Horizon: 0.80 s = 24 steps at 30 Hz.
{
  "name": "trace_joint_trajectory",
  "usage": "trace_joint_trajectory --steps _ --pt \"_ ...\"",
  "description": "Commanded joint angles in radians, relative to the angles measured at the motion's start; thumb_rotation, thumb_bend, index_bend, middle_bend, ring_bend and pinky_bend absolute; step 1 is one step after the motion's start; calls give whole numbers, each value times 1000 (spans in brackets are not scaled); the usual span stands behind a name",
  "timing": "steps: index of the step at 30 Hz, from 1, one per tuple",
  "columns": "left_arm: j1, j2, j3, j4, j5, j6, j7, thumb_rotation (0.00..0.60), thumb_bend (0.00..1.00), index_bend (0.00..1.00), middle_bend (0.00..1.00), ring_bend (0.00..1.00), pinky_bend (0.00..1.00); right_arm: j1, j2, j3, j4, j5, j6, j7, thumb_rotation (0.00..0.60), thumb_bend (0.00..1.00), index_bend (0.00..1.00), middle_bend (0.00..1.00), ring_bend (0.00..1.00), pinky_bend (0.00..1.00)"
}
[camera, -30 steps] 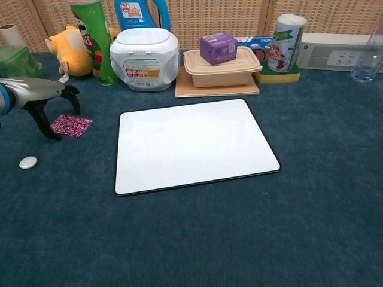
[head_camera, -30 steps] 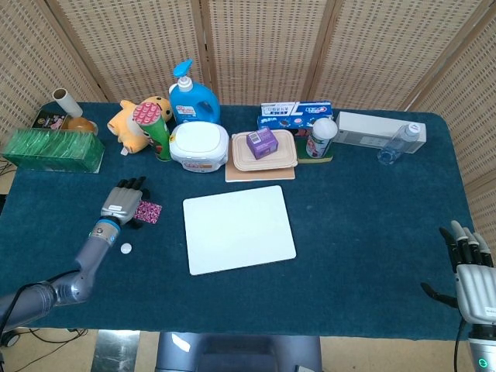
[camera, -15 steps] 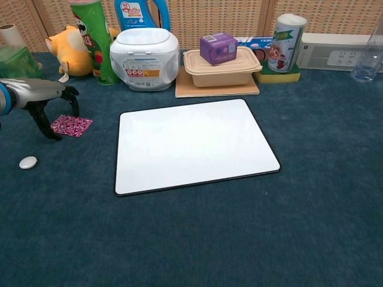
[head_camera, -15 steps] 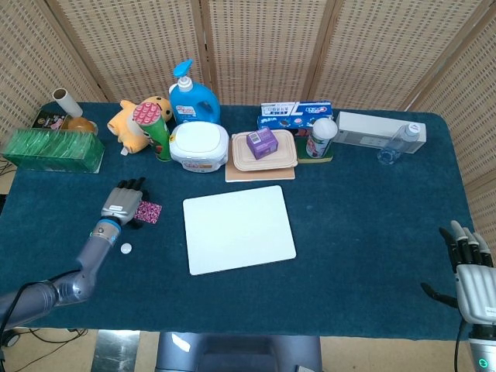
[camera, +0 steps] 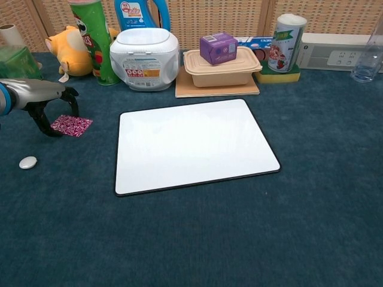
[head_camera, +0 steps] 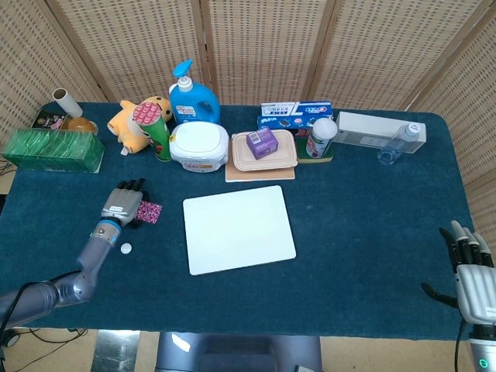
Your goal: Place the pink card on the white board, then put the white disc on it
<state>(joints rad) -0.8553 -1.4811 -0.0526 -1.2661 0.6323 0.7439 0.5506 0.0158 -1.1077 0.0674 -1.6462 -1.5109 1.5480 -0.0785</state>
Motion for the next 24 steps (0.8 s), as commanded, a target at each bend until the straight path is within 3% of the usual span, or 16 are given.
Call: trace_joint_trajectory --steps 1,15,24 --pt "-1 -1 2 2 -1 1 0 600 274 498 0 0 60 0 0 0 0 1 0 0 562 1 45 0 0 0" --pt "-4 -3 9 10 2 2 -11 600 276 499 0 0 60 0 1 1 -1 2 -1 3 565 0 44 0 0 0" --pt "-4 -9 9 17 2 -1 -20 600 280 567 0 0 60 0 3 1 -3 2 0 6 563 0 44 0 0 0"
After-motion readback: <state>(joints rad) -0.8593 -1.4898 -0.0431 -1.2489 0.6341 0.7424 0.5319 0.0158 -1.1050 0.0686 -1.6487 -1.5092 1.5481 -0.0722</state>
